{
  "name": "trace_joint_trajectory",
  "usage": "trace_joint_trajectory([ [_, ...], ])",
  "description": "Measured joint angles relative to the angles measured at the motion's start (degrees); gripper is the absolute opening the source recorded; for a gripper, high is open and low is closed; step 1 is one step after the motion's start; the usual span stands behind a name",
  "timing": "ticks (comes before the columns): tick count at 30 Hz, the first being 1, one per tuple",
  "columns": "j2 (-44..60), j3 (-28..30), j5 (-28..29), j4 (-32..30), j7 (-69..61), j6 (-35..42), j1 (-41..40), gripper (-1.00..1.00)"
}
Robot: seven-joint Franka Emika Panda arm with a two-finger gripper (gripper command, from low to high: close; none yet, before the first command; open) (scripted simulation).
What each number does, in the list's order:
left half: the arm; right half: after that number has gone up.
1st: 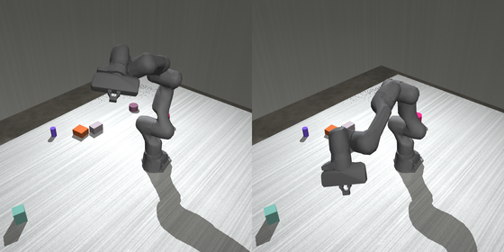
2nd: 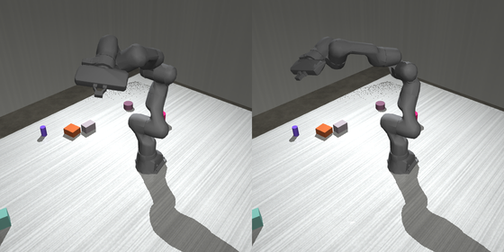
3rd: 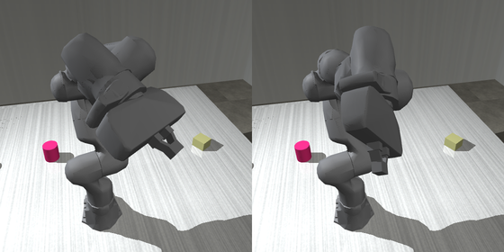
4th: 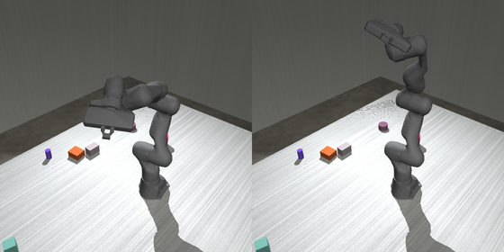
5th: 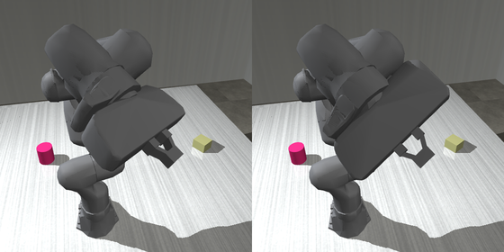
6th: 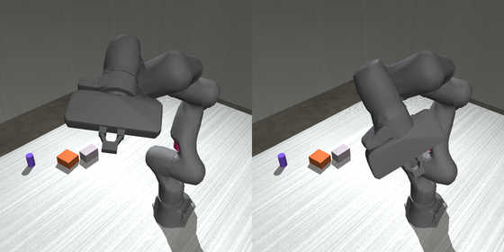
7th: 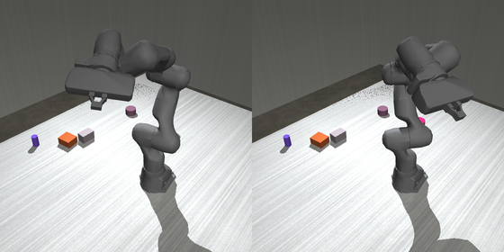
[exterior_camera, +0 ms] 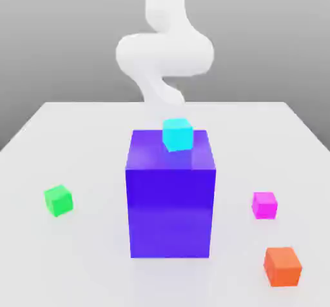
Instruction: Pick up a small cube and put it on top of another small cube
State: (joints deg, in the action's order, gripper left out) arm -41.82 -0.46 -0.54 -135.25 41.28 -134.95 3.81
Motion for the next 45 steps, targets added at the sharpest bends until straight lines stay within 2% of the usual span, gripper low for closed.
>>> trace_joint_trajectory([
  [12, 23.8, -3.9, -2.4, -19.0, -25.8, -18.2, 21.5, 0.0],
  [19, 38.5, -9.6, -1.3, -30.4, -39.5, -29.3, 31.5, 0.0],
  [21, 42.6, -9.5, 1.5, -31.0, -38.9, -32.6, 32.5, 0.0],
  [24, 48.9, -5.8, 6.4, -30.2, -35.9, -37.6, 34.8, 0.0],
  [27, 55.1, -1.3, 8.5, -29.1, -34.3, -42.6, 38.7, 0.0],
  [28, 56.6, -0.4, 8.6, -28.8, -34.2, -43.8, 39.6, -1.0],
  [35, 56.6, -0.3, 8.8, -28.8, -34.0, -43.8, 39.8, -1.0],
  [41, 45.6, -5.0, 2.9, -30.9, -38.4, -34.9, 36.6, -1.0],
  [45, 40.0, -3.8, 1.1, -30.6, -38.7, -31.2, 36.5, -1.0],
])
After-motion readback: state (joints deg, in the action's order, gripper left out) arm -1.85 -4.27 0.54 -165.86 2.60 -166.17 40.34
